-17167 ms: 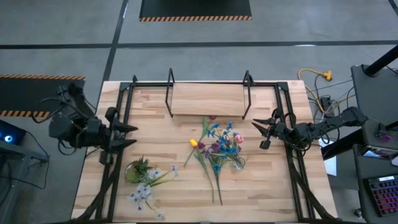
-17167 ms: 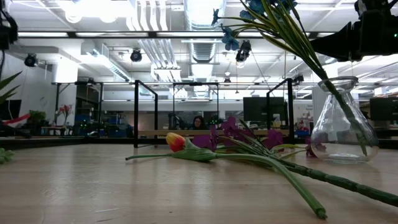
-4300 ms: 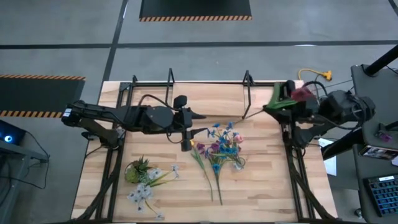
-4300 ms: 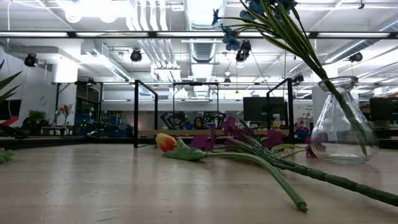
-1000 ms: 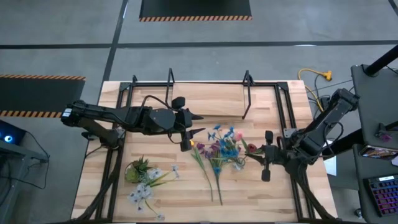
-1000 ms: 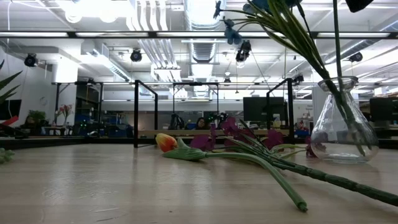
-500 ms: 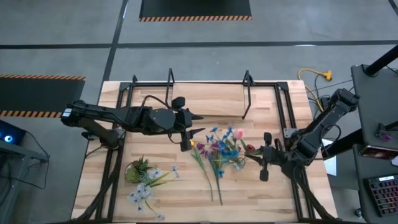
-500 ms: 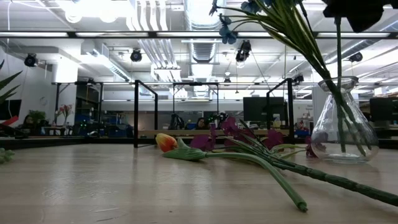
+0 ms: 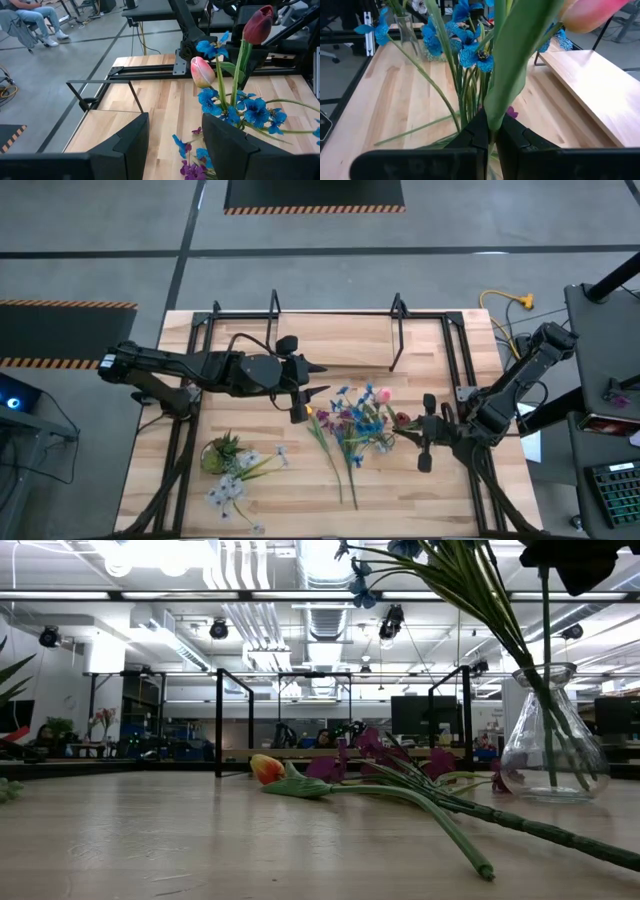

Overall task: Pick and place flowers into a vace then onto a shelf
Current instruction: Put the red flower into the right transparent vase, then put the yellow flower into the left transparent vase

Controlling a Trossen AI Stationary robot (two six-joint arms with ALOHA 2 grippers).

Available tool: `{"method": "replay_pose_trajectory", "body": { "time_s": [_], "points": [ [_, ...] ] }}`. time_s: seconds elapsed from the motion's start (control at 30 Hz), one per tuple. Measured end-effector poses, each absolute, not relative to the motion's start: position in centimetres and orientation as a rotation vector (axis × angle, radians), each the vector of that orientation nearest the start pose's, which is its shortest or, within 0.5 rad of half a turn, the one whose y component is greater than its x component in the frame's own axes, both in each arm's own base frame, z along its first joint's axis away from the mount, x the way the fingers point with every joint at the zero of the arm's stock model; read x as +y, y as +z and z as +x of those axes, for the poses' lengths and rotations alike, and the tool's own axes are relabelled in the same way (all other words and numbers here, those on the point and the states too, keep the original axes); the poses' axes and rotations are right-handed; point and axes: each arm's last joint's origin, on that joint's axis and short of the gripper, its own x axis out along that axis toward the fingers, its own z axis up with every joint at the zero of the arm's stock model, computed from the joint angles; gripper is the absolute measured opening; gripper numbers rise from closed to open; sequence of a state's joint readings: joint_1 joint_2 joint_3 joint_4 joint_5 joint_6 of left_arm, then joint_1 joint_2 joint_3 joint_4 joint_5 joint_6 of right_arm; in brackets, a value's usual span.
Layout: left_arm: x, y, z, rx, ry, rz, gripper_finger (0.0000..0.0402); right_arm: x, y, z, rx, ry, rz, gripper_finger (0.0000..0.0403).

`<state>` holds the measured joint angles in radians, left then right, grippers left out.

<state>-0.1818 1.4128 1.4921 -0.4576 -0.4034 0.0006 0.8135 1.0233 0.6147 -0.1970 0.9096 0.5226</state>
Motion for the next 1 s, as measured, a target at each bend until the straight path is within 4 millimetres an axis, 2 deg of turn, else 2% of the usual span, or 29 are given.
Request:
{"method": "replay_pose_trajectory", "body": {
  "time_s": [0.2, 0.4, 0.53, 0.7, 0.8, 1.0],
  "points": [
    [-4.4, 40.9, 30.3, 0.363, 0.219, 0.110, 0.0167, 13.1, 23.8, 15.5, 0.364, -0.169, 0.051, 0.0030],
    [-4.4, 40.9, 30.3, 0.363, 0.219, 0.110, 0.0167, 13.1, 23.9, 15.5, 0.369, -0.164, 0.049, 0.0097],
    [-4.4, 40.9, 30.3, 0.363, 0.219, 0.110, 0.0167, 13.2, 24.7, 15.5, 0.368, -0.157, 0.058, 0.0145],
    [-4.4, 40.9, 30.3, 0.363, 0.219, 0.110, 0.0167, 13.3, 26.1, 15.3, 0.463, -0.058, 0.045, 0.0190],
    [-4.4, 40.8, 30.3, 0.364, 0.219, 0.110, 0.0167, 13.3, 27.1, 15.1, 0.515, -0.026, 0.037, 0.0204],
    [-4.4, 40.8, 30.3, 0.364, 0.219, 0.111, 0.0167, 12.5, 28.4, 14.4, 0.614, -0.072, -0.009, 0.0215]
  ]
}}
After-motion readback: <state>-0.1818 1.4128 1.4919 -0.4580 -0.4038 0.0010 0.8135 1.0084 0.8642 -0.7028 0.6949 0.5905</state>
